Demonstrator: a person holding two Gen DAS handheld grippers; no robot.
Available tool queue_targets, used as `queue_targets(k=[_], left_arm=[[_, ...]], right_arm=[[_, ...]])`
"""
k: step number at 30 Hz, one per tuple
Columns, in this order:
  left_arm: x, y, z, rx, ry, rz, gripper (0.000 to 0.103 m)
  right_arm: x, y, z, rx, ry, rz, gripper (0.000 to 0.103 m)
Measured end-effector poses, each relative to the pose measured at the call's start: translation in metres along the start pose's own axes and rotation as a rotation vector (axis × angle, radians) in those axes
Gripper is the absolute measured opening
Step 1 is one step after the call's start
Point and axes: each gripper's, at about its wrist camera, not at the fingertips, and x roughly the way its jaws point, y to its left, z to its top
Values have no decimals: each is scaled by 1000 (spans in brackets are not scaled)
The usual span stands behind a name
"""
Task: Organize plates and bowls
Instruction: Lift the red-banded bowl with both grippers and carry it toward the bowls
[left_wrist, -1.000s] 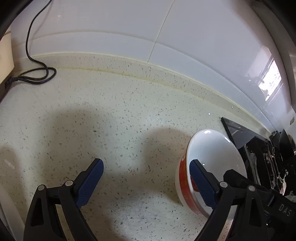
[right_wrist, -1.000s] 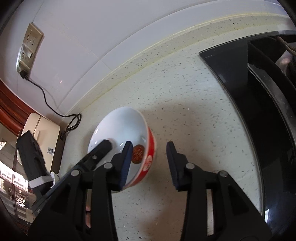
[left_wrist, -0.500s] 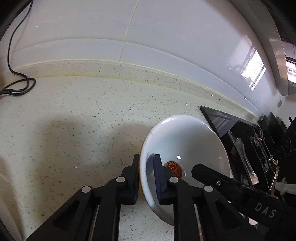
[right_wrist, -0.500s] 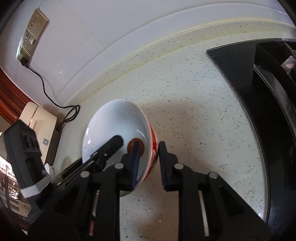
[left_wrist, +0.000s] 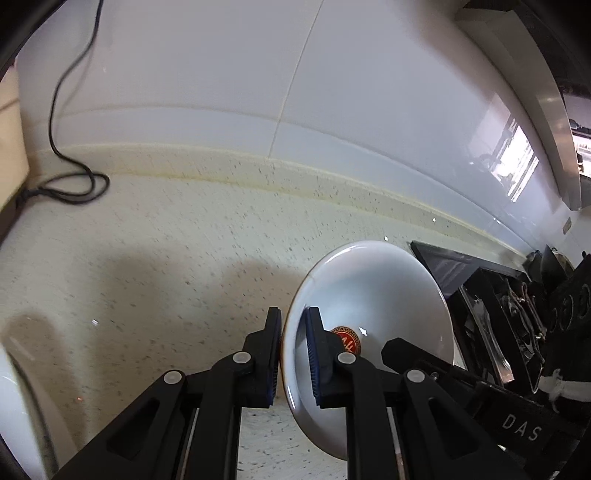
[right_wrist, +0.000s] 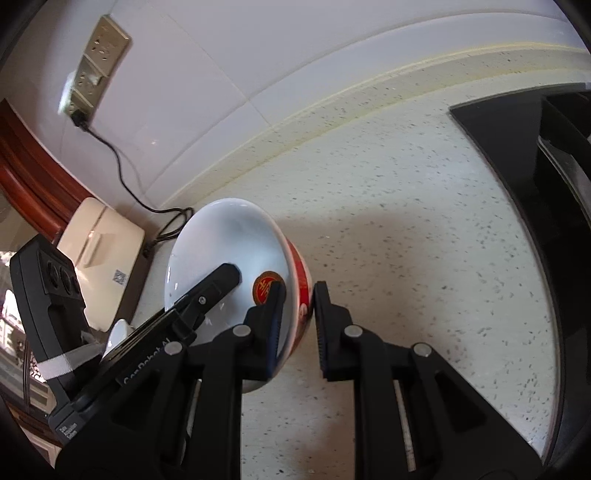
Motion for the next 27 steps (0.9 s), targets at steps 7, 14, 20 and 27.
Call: queue_targets(k=[7,14,20,27], left_arm=[[-14,-5,-3,39,-60,52,15],[-30,1,-1,30,-104,65,15],[-57,12,-2,21,-166,63,15],[-71,21,-1,7,-181,75,16]], right_arm=[[-3,5,-2,-15,-9,48,20],[-5,17,-4,-40,-20,99,20],[-11,36,-8,-104,-56,162,20],[-2,50,-13,-135,-33,185,20]])
